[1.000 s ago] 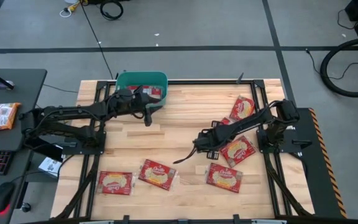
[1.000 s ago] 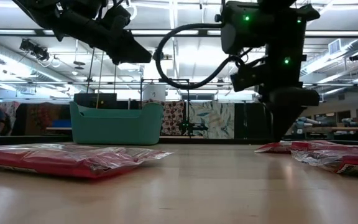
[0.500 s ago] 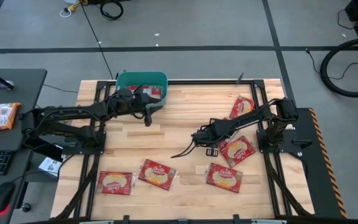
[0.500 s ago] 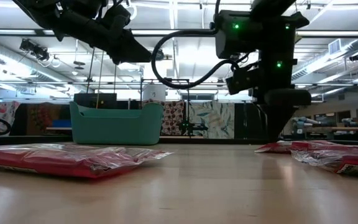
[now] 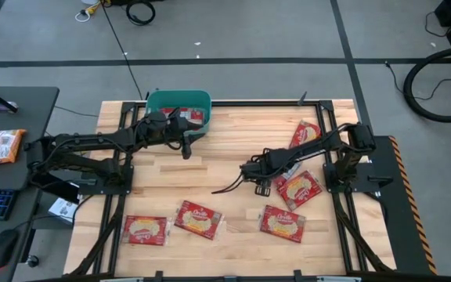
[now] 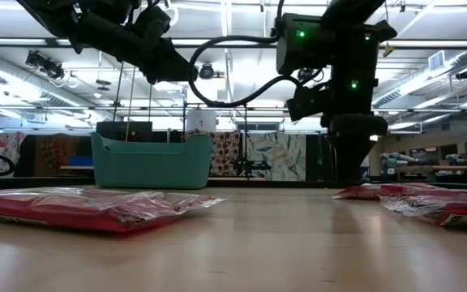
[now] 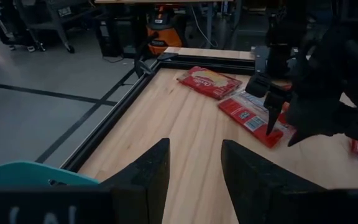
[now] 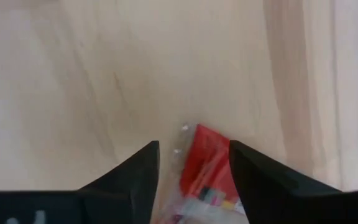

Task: Sort popcorn bags into baskets
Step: Put the popcorn bag into the bin

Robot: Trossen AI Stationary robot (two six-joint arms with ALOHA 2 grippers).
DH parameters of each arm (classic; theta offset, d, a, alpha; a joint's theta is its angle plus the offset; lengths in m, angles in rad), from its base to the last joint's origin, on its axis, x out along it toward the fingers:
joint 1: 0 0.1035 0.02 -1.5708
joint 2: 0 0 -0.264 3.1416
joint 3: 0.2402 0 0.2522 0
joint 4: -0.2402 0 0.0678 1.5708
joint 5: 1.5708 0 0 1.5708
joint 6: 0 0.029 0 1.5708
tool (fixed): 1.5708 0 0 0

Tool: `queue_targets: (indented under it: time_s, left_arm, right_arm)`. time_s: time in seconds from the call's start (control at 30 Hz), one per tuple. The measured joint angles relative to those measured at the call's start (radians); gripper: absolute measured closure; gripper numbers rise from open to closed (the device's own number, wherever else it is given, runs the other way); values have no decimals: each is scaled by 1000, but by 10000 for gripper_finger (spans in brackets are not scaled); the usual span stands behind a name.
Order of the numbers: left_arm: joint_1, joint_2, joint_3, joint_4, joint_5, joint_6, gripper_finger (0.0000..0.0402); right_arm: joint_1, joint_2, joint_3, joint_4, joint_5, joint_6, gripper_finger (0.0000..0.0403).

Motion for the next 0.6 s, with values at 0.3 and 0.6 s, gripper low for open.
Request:
queue_targets:
  time_s: [0.3, 0.6]
  left_arm:
    - [0, 0, 0, 0, 0, 0, 253]
    - [0, 0, 0, 9, 0, 0, 253]
  right_arm:
    - [35, 3, -6, -100, 6, 158, 175]
    - [55, 2, -108, -64, 59, 201, 220]
